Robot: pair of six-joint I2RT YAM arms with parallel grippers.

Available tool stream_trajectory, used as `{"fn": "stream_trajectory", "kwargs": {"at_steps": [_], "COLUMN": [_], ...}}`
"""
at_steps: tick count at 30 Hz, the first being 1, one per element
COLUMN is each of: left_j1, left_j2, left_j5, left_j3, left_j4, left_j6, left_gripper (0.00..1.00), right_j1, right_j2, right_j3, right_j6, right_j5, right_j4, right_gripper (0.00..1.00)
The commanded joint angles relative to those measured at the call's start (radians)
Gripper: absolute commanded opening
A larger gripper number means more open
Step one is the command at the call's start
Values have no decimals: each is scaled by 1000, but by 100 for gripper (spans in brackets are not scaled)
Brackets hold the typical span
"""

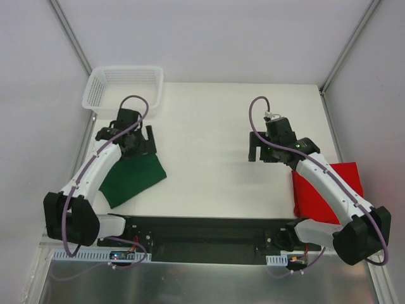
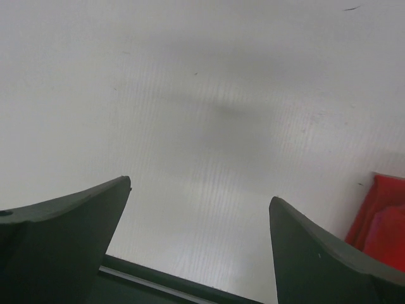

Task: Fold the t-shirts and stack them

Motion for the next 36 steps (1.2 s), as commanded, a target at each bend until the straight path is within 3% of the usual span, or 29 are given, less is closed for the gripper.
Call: {"fn": "stream_trajectory", "kwargs": {"at_steps": [1,4,10,16,23,36], "left_j1": [-196,-319,-416,-425,-433,-435], "left_j2": [-38,-12,19,18,-25,-41], "left_j5": [50,66,148,225,296,346], "left_j3": [23,32,52,36,13,4], "left_j4": [-51,-45,-14,28,38,32], "left_j6": [-69,-80,-41,0,11,57], "left_gripper": [99,100,99,99,99,99], "right_j1": [-8,-50,-287,-438,-747,-1015], "right_j2": [-58,-115,-245,-275,-203,-167], "right_j3": [68,48,2,-55,-150,-257], "right_j6": [-25,-27,-109,-114,-27,76], "right_j5": [199,256,230,290,181,245], "right_j4": [-164,-232,-307,-297,-263,-57], "right_gripper": [96,96,96,96,96,96]}}
